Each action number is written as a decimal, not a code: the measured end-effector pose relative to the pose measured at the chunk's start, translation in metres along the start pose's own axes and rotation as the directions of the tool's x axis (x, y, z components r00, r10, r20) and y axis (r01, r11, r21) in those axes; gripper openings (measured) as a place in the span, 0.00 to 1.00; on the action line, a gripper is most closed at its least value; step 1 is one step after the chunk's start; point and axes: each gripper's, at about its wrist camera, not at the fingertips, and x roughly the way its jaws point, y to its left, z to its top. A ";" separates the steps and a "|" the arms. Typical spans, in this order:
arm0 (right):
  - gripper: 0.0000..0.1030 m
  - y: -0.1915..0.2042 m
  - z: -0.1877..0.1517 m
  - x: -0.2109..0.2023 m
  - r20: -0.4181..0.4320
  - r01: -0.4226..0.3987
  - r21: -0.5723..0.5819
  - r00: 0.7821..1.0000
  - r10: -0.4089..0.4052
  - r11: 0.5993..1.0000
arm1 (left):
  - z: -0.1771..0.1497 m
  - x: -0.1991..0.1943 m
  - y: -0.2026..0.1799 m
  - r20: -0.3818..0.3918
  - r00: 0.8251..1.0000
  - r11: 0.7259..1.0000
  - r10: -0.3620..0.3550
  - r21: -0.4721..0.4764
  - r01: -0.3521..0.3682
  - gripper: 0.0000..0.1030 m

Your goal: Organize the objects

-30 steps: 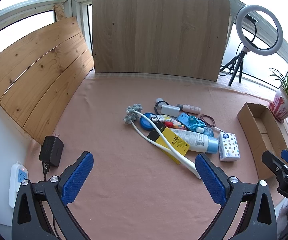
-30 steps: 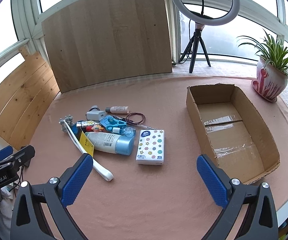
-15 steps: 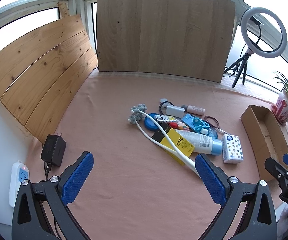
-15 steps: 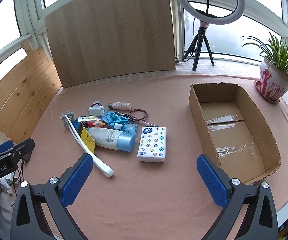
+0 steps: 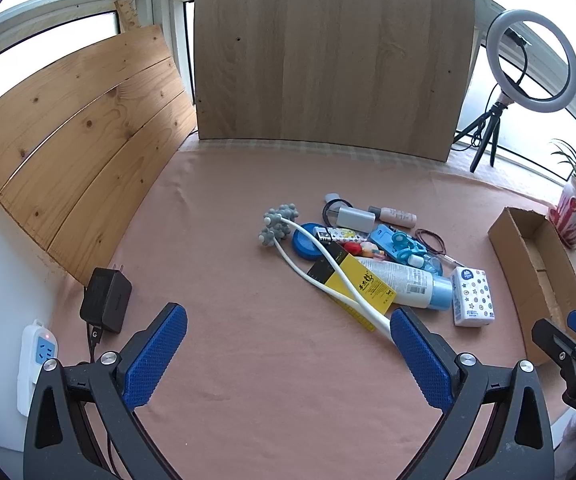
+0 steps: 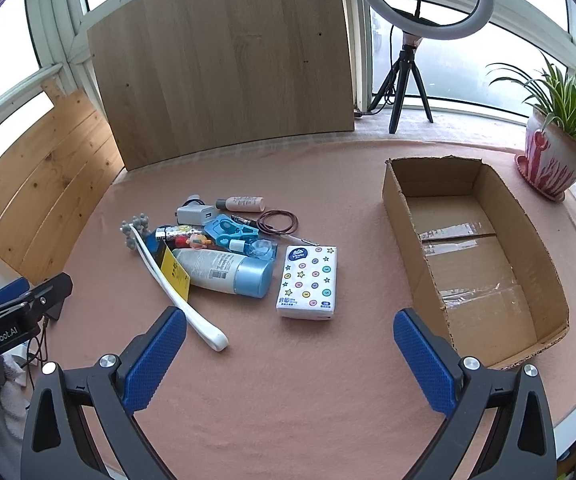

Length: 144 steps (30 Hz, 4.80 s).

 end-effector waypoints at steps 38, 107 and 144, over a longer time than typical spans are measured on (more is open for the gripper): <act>0.38 0.086 -0.004 0.127 -0.356 -0.312 -0.113 0.899 0.255 0.943 | -0.004 0.044 0.071 -0.088 0.994 0.985 0.070 -0.152 -0.083 1.00; 0.28 0.152 0.000 0.171 -0.426 -0.457 -0.046 0.814 0.396 0.888 | 0.012 0.142 0.091 -0.238 0.966 0.974 -0.101 -0.220 0.047 0.45; 0.06 0.081 0.016 0.107 -0.320 -0.481 0.089 0.816 0.482 0.872 | 0.020 0.098 0.006 -0.117 0.967 0.966 -0.227 -0.154 0.208 0.11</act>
